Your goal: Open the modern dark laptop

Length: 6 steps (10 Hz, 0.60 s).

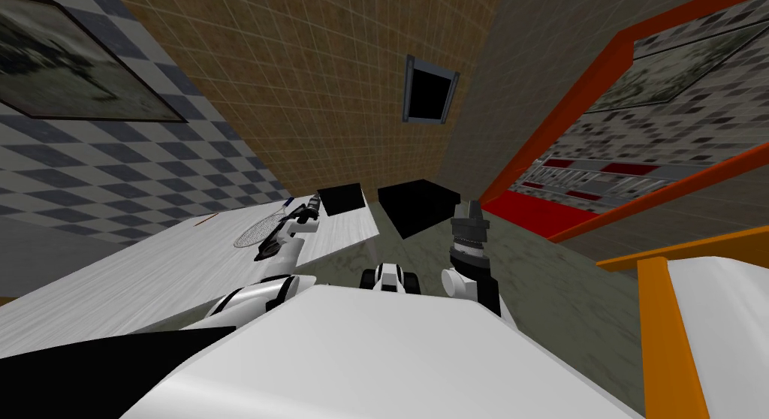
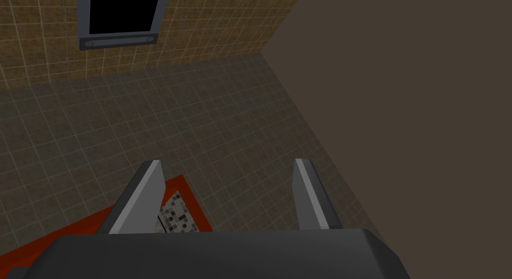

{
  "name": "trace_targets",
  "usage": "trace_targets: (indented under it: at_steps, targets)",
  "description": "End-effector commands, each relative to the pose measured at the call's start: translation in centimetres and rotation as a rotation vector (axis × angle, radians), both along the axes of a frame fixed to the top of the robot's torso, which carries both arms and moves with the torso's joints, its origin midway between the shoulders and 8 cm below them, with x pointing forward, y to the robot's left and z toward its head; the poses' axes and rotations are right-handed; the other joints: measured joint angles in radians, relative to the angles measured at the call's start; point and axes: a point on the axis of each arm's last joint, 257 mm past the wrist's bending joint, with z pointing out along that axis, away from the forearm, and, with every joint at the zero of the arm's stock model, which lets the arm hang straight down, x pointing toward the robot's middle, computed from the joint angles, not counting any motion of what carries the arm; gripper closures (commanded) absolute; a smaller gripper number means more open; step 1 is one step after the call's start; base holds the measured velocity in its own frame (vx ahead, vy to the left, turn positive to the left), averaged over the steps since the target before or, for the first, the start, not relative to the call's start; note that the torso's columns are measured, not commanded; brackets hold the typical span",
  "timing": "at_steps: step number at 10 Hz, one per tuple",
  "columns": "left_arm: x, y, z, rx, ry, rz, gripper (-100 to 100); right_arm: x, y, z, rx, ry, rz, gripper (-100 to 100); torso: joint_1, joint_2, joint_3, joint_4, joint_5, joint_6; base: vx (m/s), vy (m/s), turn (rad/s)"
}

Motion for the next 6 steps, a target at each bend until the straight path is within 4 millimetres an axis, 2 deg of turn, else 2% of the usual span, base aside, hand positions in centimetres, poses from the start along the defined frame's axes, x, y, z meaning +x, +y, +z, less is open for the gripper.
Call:
trace_targets:
  at_steps: [1, 6]
  targets:
    - [1.7, -0.2, 0.3, -0.013, 0.016, -0.003, -100, 0.0, 0.0, 0.0, 0.0, 0.0, 0.0, 0, 0.0, -0.001, 0.0, 0.0, 0.0, 0.0, -0.025, 0.029, -0.01]
    - [4.2, -0.6, 0.7, -0.035, 0.049, -0.008, -100, 0.0, 0.0, 0.0, 0.0, 0.0, 0.0, 0, -0.001, -0.001, -0.001, 0.0, 0.0, 0.0, -0.015, 0.022, -0.007]
